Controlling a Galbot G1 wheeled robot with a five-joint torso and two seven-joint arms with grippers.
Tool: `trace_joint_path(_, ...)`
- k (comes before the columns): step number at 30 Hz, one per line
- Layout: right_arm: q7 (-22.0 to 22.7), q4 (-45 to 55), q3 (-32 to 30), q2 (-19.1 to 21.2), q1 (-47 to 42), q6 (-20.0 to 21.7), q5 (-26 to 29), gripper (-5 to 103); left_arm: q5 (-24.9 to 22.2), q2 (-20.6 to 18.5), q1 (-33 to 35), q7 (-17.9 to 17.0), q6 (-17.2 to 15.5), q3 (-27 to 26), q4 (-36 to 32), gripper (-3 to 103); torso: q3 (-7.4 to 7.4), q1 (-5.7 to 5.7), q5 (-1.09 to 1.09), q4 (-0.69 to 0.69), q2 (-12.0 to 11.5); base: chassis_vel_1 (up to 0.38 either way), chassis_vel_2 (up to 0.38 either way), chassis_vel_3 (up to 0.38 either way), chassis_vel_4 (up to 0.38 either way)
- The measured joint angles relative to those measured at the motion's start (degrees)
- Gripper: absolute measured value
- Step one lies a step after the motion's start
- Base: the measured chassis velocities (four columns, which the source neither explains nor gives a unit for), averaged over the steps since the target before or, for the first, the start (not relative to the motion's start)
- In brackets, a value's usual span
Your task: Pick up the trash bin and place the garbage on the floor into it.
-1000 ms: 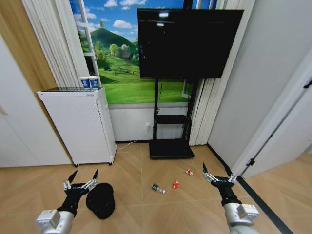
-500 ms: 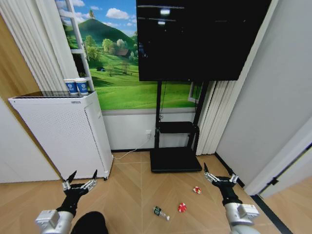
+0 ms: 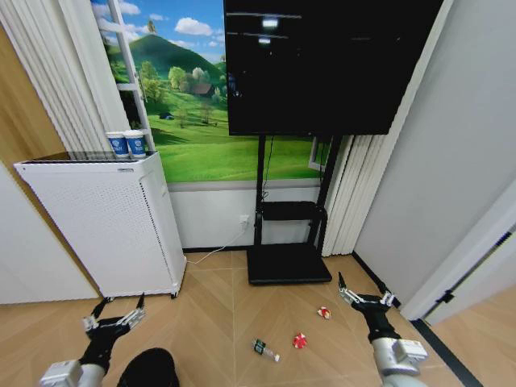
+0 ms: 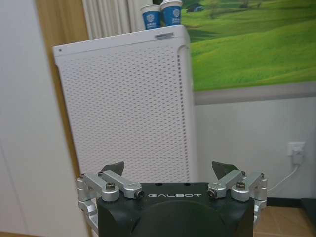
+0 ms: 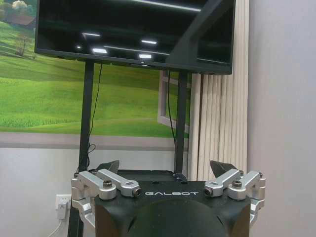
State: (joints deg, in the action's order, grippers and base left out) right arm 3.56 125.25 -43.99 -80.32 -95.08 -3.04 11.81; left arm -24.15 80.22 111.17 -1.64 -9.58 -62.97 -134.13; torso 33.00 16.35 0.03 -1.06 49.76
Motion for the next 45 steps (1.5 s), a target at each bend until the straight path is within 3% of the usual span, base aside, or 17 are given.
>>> trace_joint_path(1, 0.0, 0.0, 0.0, 0.0, 0.0, 0.0, 0.0, 100, 0.0, 0.0, 0.0, 0.0, 0.0, 0.0, 0.0, 96, 0.00, 0.00, 0.00, 0.00, 0.0, 0.000, 0.000, 0.000, 0.000)
trace_joint_path(3, 0.0, -0.8, 0.2, 0.0, 0.8, 0.0, 0.4, 100, -3.2, -0.4, 3.8, 3.1, 1.3, -6.6, 4.6, 98, 0.00, 0.00, -0.04, 0.01, 0.0, 0.000, 0.000, 0.000, 0.000)
trace_joint_path(6, 0.1, -1.3, 0.3, -0.1, 1.1, 0.1, 0.6, 100, -4.0, -0.6, 5.1, 4.3, 3.5, -8.9, 8.3, 98, 0.00, 0.00, -0.03, 0.01, 0.0, 0.000, 0.000, 0.000, 0.000)
trace_joint_path(10, 0.1, -2.4, 0.8, -0.3, 1.6, 0.1, 0.8, 100, -3.2, -0.7, 6.6, 6.8, 12.5, -9.9, 20.2, 98, 0.00, 0.00, -0.02, -0.01, 0.0, 0.000, 0.000, 0.000, 0.000)
trace_joint_path(11, 0.1, -2.4, 0.8, -0.3, 1.6, 0.1, 0.8, 100, -3.2, -0.7, 6.6, 6.8, 12.5, -9.9, 20.2, 98, 0.00, 0.00, -0.02, -0.01, 0.0, 0.000, 0.000, 0.000, 0.000)
trace_joint_path(13, 0.2, -2.8, 0.8, -0.2, 2.0, 0.0, 1.6, 100, -1.8, 0.2, 6.6, 7.6, 19.3, -8.9, 27.3, 98, 0.00, 0.00, -0.09, 0.02, 0.0, 0.000, 0.000, 0.000, 0.000)
trace_joint_path(18, 0.8, -3.1, 0.8, 0.1, 2.2, -0.9, 2.7, 100, -3.3, 1.4, 6.8, 9.1, 23.4, -8.2, 26.3, 98, 0.01, 0.00, -0.03, 0.02, 0.0, 0.000, 0.000, 0.000, 0.000)
trace_joint_path(21, 0.9, -3.0, 1.0, 0.1, 2.3, -1.7, 3.5, 100, -3.4, 2.5, 4.6, 13.7, 26.7, -9.2, 21.7, 98, 0.01, 0.00, -0.01, -0.02, 0.0, 0.000, 0.000, 0.000, 0.000)
trace_joint_path(24, 0.7, -2.8, 0.9, 0.1, 2.0, -1.8, 3.5, 100, -1.3, 2.9, 3.5, 14.1, 27.2, -10.0, 19.2, 99, 0.01, 0.00, -0.03, -0.03, 0.0, 0.000, 0.000, 0.000, 0.000)
trace_joint_path(26, 0.4, -2.6, 0.4, 0.0, 1.3, -1.9, 3.5, 100, 2.0, 3.1, 2.9, 10.3, 26.0, -10.6, 14.1, 100, -0.07, -0.04, -0.02, -0.03, -0.2, 0.000, 0.000, 0.000, 0.000)
trace_joint_path(30, 0.3, -2.6, 0.2, -0.2, 1.0, -1.9, 3.3, 100, 1.2, 3.2, 3.2, 9.1, 24.4, -11.1, 9.1, 100, -0.26, -0.22, -0.01, -0.04, -0.5, 0.000, 0.000, 0.000, 0.000)
trace_joint_path(45, -1.6, -2.5, 1.1, -1.9, -0.6, -2.6, 1.0, 100, 3.6, 4.1, 3.5, 11.4, 25.8, -9.4, 6.8, 100, -1.86, -1.45, -0.04, -0.02, -3.3, 0.000, 0.000, 0.000, 0.000)
